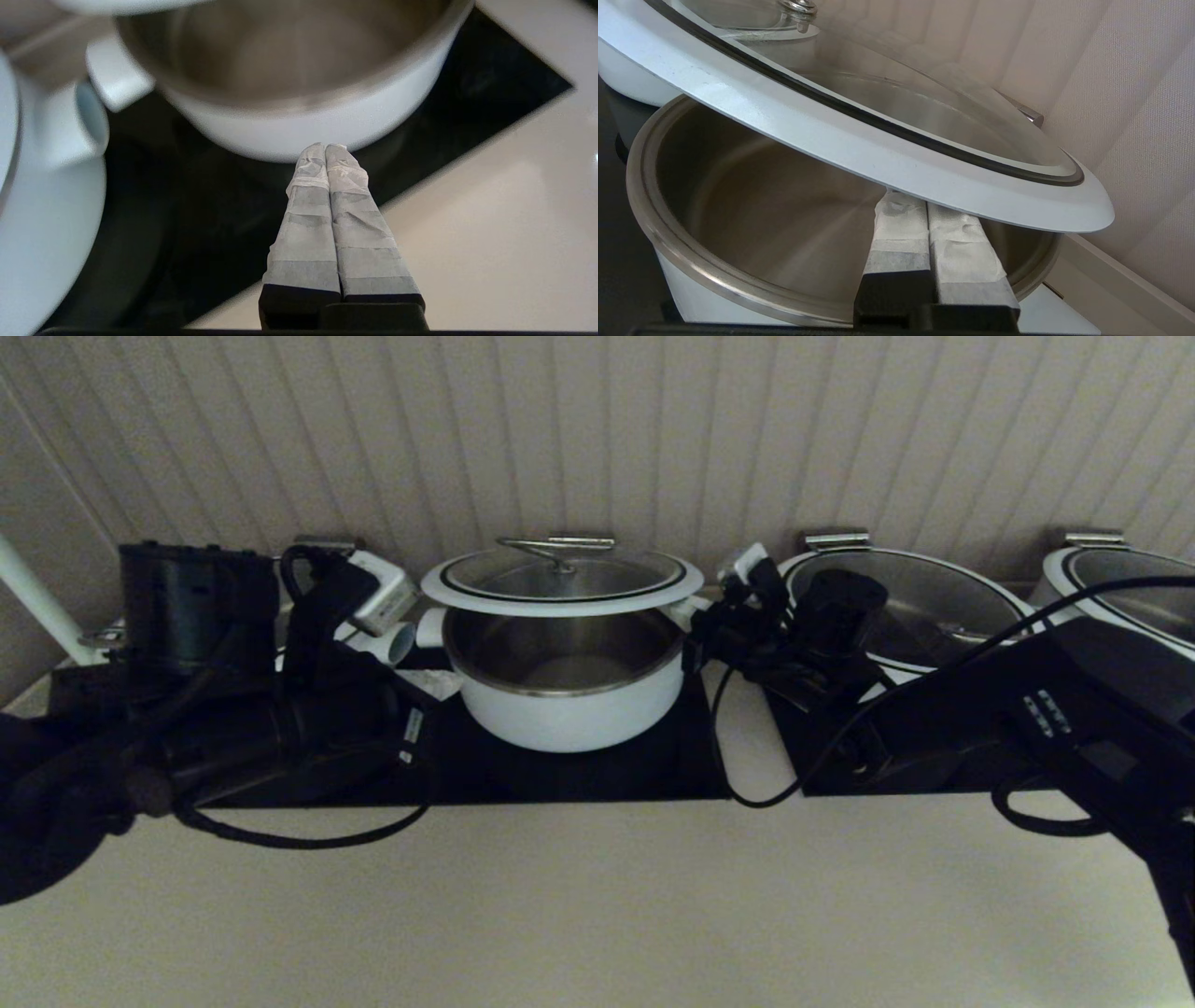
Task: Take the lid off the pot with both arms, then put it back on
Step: Open the pot lid completely
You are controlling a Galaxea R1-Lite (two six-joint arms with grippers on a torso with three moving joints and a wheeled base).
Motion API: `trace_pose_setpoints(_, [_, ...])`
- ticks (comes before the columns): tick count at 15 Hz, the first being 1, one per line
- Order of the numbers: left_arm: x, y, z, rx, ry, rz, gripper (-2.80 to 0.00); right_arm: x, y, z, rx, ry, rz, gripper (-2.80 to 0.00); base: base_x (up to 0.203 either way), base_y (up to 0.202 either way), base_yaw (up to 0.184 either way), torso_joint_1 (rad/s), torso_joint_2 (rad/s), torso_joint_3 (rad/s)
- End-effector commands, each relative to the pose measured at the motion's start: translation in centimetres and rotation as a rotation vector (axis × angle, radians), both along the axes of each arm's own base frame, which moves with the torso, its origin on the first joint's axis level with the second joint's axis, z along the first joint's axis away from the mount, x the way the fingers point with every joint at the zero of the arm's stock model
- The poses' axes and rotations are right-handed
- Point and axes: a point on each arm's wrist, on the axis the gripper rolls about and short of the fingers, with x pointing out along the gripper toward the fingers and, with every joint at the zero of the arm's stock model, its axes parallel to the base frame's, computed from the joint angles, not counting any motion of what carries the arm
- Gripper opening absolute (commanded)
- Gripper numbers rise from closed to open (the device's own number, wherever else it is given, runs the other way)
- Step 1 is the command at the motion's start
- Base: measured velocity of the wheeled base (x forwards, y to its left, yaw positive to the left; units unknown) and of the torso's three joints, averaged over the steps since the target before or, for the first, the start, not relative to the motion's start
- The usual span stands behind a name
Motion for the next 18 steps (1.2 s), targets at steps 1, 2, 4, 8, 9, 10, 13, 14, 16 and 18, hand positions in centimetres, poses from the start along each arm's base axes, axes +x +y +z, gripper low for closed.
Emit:
trace_pose_setpoints(1, [2.1, -1.1, -1.9, 0.002, 0.001, -0.006, -2.80, -0.2, 0.0, 0.3, 0.003, -0.013, 0.005, -2.80, 0.000, 0.000, 0.000, 0.000, 0.00, 0.000])
trace_pose_setpoints(2, [2.5, -1.3, -2.1, -0.003, -0.010, -0.005, -2.80, -0.2, 0.0, 0.3, 0.003, -0.013, 0.004, -2.80, 0.000, 0.000, 0.000, 0.000, 0.00, 0.000])
trace_pose_setpoints(4, [3.2, -1.6, -2.3, -0.017, -0.044, -0.004, -2.80, -0.1, 0.0, 0.3, 0.004, -0.014, 0.003, -2.80, 0.000, 0.000, 0.000, 0.000, 0.00, 0.000])
trace_pose_setpoints(8, [4.3, -2.0, -2.3, -0.041, -0.111, 0.000, -2.80, -0.2, 0.0, 0.3, 0.004, -0.017, 0.003, -2.80, 0.000, 0.000, 0.000, 0.000, 0.00, 0.000])
trace_pose_setpoints(9, [4.5, -2.1, -2.2, -0.047, -0.129, 0.001, -2.80, -0.2, 0.0, 0.3, 0.003, -0.019, 0.003, -2.80, 0.000, 0.000, 0.000, 0.000, 0.00, 0.000])
trace_pose_setpoints(10, [4.6, -2.1, -2.0, -0.052, -0.140, 0.000, -2.80, -0.2, -0.1, 0.4, 0.003, -0.020, 0.004, -2.80, 0.000, 0.000, 0.000, 0.000, 0.00, 0.000])
trace_pose_setpoints(13, [5.2, -2.4, -1.6, -0.061, -0.161, 0.000, -2.80, -0.6, -0.2, 0.4, 0.002, -0.017, 0.006, -2.80, 0.000, 0.000, 0.000, 0.000, 0.00, 0.000])
trace_pose_setpoints(14, [5.3, -2.4, -1.5, -0.063, -0.165, 0.001, -2.80, -0.8, -0.2, 0.2, -0.004, -0.008, 0.006, -2.80, 0.000, 0.000, 0.000, 0.000, 0.00, 0.000])
trace_pose_setpoints(16, [5.4, -2.5, -1.3, -0.062, -0.170, -0.001, -2.80, -1.4, -0.6, -0.3, -0.011, 0.005, 0.005, -2.80, 0.000, 0.000, 0.000, 0.000, 0.00, 0.000])
trace_pose_setpoints(18, [5.4, -2.5, -1.4, -0.060, -0.170, -0.001, -2.80, -2.6, -1.1, -0.9, -0.027, 0.039, 0.007, -2.80, 0.000, 0.000, 0.000, 0.000, 0.00, 0.000])
